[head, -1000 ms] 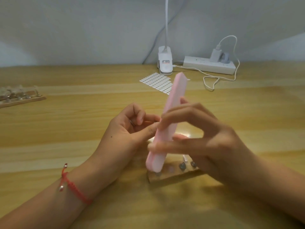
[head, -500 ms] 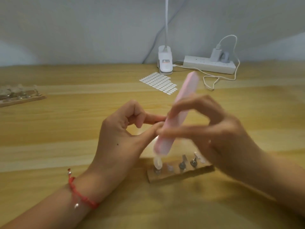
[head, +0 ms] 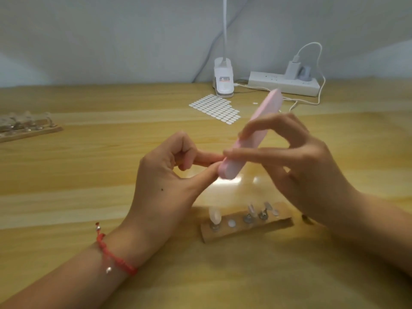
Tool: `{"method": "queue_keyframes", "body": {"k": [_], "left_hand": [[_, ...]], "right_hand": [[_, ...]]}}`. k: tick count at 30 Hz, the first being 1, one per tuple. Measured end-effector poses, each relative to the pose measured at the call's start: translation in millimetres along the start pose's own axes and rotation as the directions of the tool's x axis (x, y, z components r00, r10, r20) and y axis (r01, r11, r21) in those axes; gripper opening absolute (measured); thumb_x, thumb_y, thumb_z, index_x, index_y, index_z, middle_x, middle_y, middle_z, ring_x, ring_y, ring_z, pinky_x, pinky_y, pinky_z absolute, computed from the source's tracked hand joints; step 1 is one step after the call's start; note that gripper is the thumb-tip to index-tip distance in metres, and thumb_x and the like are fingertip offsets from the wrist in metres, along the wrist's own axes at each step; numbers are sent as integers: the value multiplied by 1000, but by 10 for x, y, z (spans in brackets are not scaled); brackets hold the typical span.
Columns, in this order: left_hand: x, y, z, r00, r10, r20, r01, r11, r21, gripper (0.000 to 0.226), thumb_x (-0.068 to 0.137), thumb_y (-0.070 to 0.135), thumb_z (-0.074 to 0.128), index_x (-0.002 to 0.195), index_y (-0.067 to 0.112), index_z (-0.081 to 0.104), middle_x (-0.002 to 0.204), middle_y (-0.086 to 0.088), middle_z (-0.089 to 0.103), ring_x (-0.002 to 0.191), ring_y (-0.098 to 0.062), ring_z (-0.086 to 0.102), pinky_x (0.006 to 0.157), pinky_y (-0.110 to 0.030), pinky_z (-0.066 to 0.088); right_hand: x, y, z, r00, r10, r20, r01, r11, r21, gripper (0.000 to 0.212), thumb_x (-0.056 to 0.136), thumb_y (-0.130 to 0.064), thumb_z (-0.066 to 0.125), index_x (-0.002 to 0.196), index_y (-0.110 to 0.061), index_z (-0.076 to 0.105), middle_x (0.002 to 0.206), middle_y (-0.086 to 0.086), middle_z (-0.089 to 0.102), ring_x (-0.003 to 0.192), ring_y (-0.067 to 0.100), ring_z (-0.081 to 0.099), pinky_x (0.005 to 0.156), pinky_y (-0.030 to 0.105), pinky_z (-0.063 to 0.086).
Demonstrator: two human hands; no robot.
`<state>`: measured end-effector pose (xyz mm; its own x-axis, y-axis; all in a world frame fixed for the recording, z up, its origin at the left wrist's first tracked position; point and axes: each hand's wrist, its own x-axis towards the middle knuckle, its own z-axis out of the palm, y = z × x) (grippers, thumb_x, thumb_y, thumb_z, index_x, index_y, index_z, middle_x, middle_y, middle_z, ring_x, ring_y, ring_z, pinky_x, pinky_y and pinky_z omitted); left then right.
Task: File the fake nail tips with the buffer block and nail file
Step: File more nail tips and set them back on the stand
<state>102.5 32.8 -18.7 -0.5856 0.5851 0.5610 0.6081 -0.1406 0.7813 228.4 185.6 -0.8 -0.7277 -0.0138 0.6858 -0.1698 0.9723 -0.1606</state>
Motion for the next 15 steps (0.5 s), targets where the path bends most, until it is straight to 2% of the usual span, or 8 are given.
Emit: {"method": "queue_keyframes", "body": {"k": [3,5,7,8,10,12,13,15], "left_hand": [[-5,-26,-15,1000,-3,15,4,999,-44,49,64,22,81,65,14,33,68,19,67,70,5,62,64,-16,41],[-3,-22,-12,1000,1,11,-1,999,-43,52,66,21,83,64,13,32,70,18,70,69,7,60,64,-14,40],[-5,2,-1,1000,7,12,-6,1000,-26,51,71,23,81,65,8,32,76,16,73,69,7,61,66,-11,40],[-12,15,4,1000,11,20,-10,1000,-25,50,71,25,78,65,8,32,77,17,73,70,8,62,67,-10,40],[-15,22,2,1000,0,18,0,999,-38,48,70,30,76,64,10,32,74,18,72,72,7,64,67,-10,41],[-13,-8,-7,1000,-15,5,15,999,-50,46,69,21,78,63,13,33,71,16,71,73,7,65,67,-13,43],[-10,-22,-4,1000,-9,1,9,999,-42,46,69,16,78,63,12,32,71,16,71,73,7,65,67,-13,42],[-9,-14,10,1000,2,8,-2,1000,-5,48,71,13,79,64,10,32,75,17,73,73,6,65,69,-11,41]], "right_hand": [[-84,-194,118,985,-148,88,148,989,9,33,102,-8,46,112,-22,74,110,14,63,110,29,56,109,53,37],[-39,-112,66,986,-135,98,135,991,5,34,97,-2,51,115,-22,71,111,15,63,110,26,54,110,42,37],[23,46,-31,999,0,36,1,1000,-10,44,90,12,59,117,-22,64,112,16,63,110,20,50,104,24,38],[22,79,-50,999,34,16,-34,999,-12,49,86,17,62,116,-21,64,112,15,63,109,19,49,101,20,38],[-31,-3,2,1000,5,31,-6,1000,24,48,85,17,58,113,-19,70,110,15,63,104,24,54,98,25,41],[-54,-151,84,992,-107,65,105,994,31,39,92,9,53,111,-17,75,109,15,63,102,32,56,98,37,43],[-24,-132,72,989,-127,72,126,992,7,36,94,6,53,111,-17,75,108,16,63,101,33,57,98,38,43],[44,46,-18,999,-23,29,24,999,-42,40,90,12,58,114,-18,70,110,16,64,103,33,56,98,28,41]]}}
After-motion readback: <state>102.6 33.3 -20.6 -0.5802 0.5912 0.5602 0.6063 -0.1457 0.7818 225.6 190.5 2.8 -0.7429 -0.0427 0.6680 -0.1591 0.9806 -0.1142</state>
